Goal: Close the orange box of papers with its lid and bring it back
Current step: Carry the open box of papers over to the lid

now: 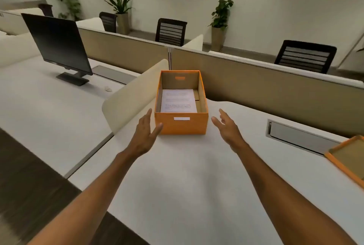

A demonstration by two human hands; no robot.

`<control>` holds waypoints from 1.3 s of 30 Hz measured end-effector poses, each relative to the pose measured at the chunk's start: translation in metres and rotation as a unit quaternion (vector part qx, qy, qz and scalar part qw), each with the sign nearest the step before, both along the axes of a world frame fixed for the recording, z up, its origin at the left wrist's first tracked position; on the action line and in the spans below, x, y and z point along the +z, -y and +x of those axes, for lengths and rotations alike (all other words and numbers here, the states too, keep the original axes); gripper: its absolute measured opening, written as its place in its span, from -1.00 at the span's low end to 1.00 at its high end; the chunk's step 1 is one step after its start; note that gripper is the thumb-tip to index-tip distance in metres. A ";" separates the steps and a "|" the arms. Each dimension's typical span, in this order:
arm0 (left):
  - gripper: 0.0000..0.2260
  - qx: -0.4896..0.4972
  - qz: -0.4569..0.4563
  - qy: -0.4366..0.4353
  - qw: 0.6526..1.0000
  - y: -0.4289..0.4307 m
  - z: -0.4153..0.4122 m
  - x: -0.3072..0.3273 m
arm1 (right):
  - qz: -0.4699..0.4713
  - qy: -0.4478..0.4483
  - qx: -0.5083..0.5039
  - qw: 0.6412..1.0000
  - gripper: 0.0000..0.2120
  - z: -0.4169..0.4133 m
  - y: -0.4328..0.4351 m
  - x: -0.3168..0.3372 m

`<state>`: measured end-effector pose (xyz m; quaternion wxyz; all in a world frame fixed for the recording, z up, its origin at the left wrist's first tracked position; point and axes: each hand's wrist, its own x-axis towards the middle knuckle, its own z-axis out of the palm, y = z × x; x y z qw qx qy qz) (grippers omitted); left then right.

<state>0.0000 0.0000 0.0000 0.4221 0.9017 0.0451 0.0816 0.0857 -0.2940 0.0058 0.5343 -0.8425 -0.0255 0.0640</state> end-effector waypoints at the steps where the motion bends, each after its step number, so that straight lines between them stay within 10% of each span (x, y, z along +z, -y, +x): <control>1: -0.24 0.006 -0.008 -0.004 1.000 -0.004 0.009 -0.004 | 0.006 -0.006 -0.007 1.000 -0.37 0.008 -0.004 -0.004; 15: -0.30 0.077 -0.189 -0.141 0.969 -0.043 0.127 -0.060 | 0.106 -0.168 -0.110 0.974 -0.46 0.117 -0.050 -0.061; 21: -0.61 0.076 -0.349 -0.180 0.916 -0.052 0.148 -0.065 | 0.170 -0.213 -0.108 0.956 -0.71 0.132 -0.053 -0.069; 39: -0.64 0.040 -0.413 -0.186 0.891 -0.057 0.131 -0.058 | 0.216 -0.197 -0.064 0.954 -0.57 0.112 -0.022 -0.063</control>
